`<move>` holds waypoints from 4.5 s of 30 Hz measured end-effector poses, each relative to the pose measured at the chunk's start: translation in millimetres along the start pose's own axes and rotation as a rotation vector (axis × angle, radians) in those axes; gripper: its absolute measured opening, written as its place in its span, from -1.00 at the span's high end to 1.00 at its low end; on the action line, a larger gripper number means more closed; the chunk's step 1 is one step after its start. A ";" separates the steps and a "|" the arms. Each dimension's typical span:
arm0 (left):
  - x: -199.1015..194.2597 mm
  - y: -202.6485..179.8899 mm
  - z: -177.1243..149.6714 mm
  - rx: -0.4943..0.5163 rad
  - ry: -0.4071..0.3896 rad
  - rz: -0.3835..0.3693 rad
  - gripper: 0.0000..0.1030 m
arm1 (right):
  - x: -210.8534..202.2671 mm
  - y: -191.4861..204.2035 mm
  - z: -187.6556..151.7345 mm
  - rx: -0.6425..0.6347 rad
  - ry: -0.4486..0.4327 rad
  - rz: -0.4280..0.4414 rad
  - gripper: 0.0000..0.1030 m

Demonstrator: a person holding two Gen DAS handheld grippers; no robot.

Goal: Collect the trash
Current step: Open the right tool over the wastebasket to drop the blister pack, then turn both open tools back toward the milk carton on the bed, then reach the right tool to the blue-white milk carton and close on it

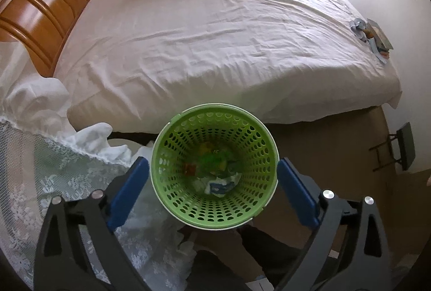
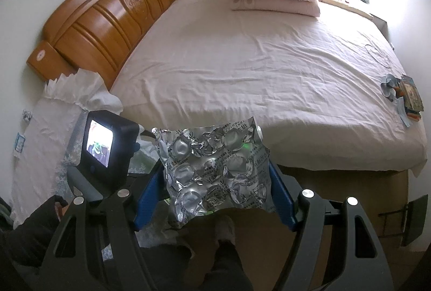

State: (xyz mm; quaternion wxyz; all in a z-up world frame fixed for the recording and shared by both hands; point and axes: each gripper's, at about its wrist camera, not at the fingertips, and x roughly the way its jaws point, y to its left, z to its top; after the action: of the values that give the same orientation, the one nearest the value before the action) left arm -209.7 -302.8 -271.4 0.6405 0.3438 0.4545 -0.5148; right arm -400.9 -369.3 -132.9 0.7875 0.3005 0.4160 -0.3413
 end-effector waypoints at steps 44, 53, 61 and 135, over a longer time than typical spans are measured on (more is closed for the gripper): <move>-193.3 145.4 -95.3 -0.444 -0.196 0.252 -0.85 | 187.2 131.1 -15.9 -0.254 0.397 0.086 -0.95; -212.5 166.4 -108.8 -0.540 -0.240 0.285 -0.85 | 104.6 186.8 12.1 -0.369 0.212 0.127 -0.95; -236.9 192.9 -135.0 -0.696 -0.279 0.330 -0.85 | 75.9 231.7 30.1 -0.429 0.185 0.219 -0.95; -279.0 547.7 -404.1 -1.364 -0.308 0.582 -0.85 | 190.9 911.5 -112.6 -2.414 0.005 0.494 -0.57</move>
State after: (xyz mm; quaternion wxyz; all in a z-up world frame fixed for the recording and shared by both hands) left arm 214.5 289.0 -166.9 0.8775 -0.0984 0.4685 0.0282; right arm 346.6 195.7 -177.7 0.6030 -0.5486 0.3983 0.4205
